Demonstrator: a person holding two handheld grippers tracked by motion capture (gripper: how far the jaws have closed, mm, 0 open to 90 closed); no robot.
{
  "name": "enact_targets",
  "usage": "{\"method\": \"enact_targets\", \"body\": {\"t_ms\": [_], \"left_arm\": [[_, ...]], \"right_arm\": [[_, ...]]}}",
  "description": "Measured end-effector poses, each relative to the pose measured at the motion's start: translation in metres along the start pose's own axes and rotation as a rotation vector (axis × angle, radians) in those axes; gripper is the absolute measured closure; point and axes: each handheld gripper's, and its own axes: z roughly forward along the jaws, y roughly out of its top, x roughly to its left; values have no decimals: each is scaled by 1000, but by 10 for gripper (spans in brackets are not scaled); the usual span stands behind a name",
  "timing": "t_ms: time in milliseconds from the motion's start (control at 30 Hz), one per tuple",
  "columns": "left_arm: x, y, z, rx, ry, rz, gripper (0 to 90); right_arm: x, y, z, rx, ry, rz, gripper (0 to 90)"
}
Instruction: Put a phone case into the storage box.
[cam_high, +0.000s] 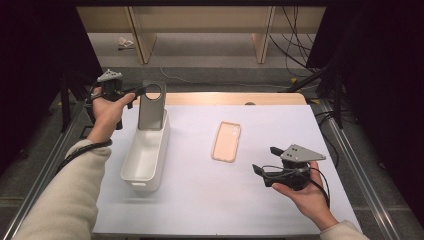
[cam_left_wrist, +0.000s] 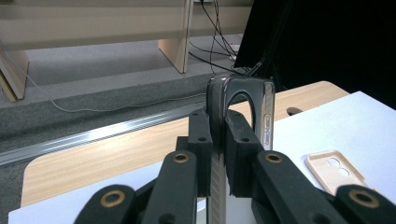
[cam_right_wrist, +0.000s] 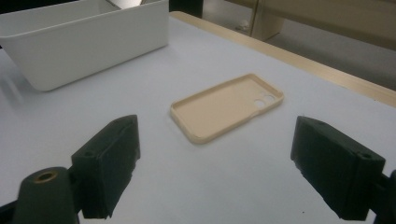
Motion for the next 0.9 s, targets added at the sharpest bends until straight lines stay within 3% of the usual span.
{"method": "enact_targets", "body": {"t_ms": [900], "left_arm": [[7, -19, 14, 41, 14, -17, 818]], "right_arm": [[-1, 0, 0, 2, 3, 3, 166]]}}
